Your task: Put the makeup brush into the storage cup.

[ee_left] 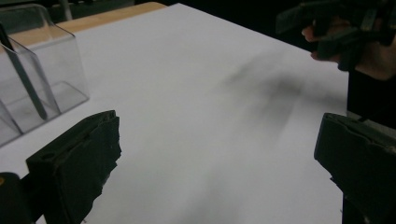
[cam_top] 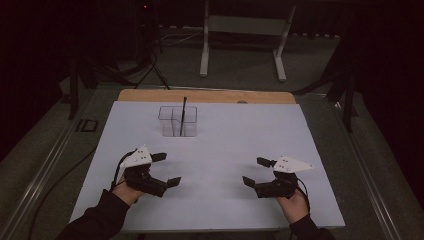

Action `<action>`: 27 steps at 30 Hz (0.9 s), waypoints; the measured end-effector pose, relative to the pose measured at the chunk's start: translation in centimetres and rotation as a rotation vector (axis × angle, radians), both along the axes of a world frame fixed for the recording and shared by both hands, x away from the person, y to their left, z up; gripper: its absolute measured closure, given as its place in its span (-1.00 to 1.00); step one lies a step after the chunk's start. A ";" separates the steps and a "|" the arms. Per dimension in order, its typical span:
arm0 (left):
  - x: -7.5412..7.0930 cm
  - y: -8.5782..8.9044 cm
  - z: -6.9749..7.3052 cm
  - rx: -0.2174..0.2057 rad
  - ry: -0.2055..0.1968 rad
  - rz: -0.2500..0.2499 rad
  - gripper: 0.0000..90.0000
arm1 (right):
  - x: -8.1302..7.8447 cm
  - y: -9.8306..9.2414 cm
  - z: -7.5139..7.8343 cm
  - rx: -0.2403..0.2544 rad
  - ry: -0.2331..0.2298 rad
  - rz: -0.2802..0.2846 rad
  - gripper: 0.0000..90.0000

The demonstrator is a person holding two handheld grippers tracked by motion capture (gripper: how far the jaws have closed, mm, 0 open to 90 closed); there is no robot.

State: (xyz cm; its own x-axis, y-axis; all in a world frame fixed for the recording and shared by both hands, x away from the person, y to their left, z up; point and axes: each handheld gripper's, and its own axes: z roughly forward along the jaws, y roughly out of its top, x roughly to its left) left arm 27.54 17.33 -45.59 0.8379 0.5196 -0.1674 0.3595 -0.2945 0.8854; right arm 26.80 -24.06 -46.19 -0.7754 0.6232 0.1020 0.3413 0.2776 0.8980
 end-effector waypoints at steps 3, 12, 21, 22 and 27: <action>-0.2 0.1 -0.7 0.000 0.010 -0.004 -0.96 | 0.1 -0.1 -0.1 -0.002 0.006 0.003 -0.69; -0.9 1.3 -2.5 -0.010 0.011 -0.037 -0.96 | 0.2 -0.1 -0.6 -0.021 0.007 0.041 -0.69; -1.5 2.3 -3.8 -0.007 -0.032 -0.049 -0.96 | 0.4 -1.4 -1.5 0.002 -0.008 0.115 -0.69; -1.5 2.4 -3.9 -0.012 -0.034 -0.053 -0.96 | 0.4 -1.6 -1.7 0.000 -0.002 0.116 -0.69; -1.7 2.9 -4.2 -0.016 -0.020 -0.059 -0.96 | 0.3 -2.5 -2.3 -0.018 0.005 0.122 -0.69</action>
State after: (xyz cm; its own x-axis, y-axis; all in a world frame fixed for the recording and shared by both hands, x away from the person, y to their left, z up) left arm 25.88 20.21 -49.78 0.8705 0.4662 -0.1579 0.3236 -0.3004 0.8972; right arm 27.11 -26.54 -48.45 -0.8452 0.5259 0.0952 0.3080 0.3337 0.8909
